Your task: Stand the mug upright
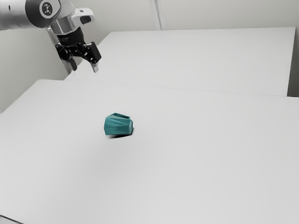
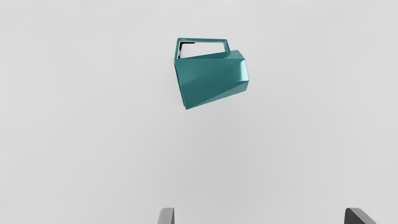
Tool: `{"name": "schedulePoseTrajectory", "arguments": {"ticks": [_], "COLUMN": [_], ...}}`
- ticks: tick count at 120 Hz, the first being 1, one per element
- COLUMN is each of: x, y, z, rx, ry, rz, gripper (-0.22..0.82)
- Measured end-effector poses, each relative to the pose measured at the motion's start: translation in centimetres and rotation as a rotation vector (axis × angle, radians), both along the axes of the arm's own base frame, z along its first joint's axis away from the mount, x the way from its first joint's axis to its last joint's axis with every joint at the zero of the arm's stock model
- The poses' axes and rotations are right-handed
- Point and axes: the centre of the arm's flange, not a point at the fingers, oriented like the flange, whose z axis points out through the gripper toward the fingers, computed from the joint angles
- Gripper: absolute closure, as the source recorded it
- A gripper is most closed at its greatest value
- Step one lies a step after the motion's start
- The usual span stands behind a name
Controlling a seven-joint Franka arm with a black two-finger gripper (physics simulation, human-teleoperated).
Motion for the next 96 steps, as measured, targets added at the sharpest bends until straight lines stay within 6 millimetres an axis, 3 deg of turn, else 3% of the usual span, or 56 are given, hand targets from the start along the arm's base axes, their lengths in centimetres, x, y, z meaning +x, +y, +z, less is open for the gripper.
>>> {"name": "schedulePoseTrajectory", "arguments": {"ticks": [33, 49, 96], "x": [0.6, 0.2, -0.5], "y": [2.8, 4.7, 9.7], "z": [0.8, -0.2, -7.8], "rx": [0.066, 0.064, -0.076], "ry": [-0.051, -0.050, -0.035], "rz": [-0.036, -0.034, 0.041], "gripper": [0.02, 0.02, 0.02]}}
